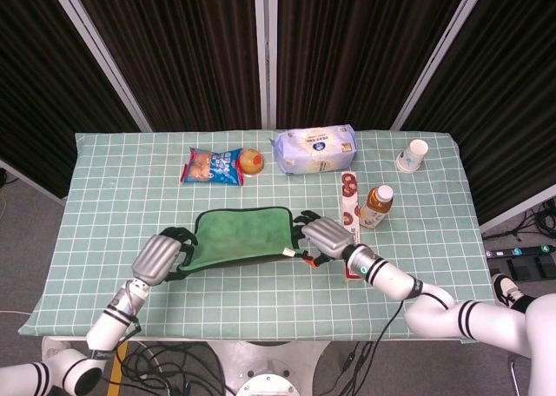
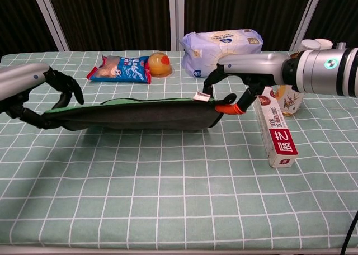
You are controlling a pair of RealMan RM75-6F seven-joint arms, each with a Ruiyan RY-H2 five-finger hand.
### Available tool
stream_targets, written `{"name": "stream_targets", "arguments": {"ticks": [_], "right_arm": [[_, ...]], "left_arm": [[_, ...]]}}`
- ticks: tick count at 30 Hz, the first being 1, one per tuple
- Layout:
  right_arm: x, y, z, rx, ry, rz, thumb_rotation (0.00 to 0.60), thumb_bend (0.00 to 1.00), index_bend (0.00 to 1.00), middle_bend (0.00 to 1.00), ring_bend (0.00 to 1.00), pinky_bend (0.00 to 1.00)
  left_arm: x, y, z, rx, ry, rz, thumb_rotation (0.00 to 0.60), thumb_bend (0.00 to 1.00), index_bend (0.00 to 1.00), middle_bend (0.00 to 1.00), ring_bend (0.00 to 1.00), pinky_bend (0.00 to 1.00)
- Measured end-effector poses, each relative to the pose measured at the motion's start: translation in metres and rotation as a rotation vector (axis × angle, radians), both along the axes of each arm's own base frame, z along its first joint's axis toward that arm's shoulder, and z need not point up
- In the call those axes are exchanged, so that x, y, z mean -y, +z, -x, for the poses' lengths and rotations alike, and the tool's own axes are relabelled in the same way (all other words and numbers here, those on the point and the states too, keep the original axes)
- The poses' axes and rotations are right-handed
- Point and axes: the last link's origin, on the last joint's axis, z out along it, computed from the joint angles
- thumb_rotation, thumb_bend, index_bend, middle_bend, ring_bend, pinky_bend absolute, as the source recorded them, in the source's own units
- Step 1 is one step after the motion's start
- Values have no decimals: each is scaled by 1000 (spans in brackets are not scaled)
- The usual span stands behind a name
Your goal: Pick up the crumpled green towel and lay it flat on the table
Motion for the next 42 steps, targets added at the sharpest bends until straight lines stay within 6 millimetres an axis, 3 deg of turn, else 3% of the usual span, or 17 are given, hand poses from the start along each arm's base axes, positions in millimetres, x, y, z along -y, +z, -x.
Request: {"name": "stream_targets", "arguments": {"ticks": [5,11,13,17,19,22,25,28,29,33,37,39,42], "right_arm": [[-2,3,10,-22,-10,0,595,595,649,310,95,0],[-13,-9,13,-40,22,-8,548,592,639,305,82,0],[-17,-13,15,-53,39,-8,509,562,611,292,71,0],[-23,-22,21,-97,80,6,402,353,477,228,20,0],[-25,-24,24,-117,97,16,323,193,356,176,2,0],[-29,-26,29,-146,123,40,223,17,148,81,0,0],[-34,-23,31,-158,141,72,178,0,40,28,0,0],[-37,-14,32,-146,143,109,158,0,9,12,0,0],[-38,-9,32,-139,141,125,158,0,8,12,0,0],[-39,9,34,-116,124,171,174,0,17,23,0,0],[-39,24,36,-87,101,225,338,0,85,66,0,0],[-39,30,37,-68,82,260,419,2,122,82,0,0],[-38,33,40,-73,75,297,495,15,162,96,0,0]], "left_arm": [[7,-7,-1,-35,-17,39,600,382,813,470,284,281],[10,-11,-1,-63,-13,59,600,363,785,455,284,277],[11,-12,0,-82,-14,72,600,339,720,430,280,270],[16,-14,2,-125,-16,116,599,203,402,325,240,255],[18,-13,0,-144,-20,137,546,140,305,291,227,249],[19,-11,-3,-142,-23,145,407,79,270,264,216,244],[19,-6,-7,-128,-31,136,340,48,266,254,212,244],[17,2,-10,-106,-37,110,331,37,266,253,211,244],[16,4,-11,-97,-37,99,342,36,266,253,211,244],[6,20,-14,-55,-19,29,488,35,266,253,211,244],[-7,35,-7,-39,33,-39,596,36,272,253,211,245],[-15,42,0,-42,75,-73,600,36,274,253,211,245],[-26,54,16,-50,150,-133,600,37,276,253,211,245]]}}
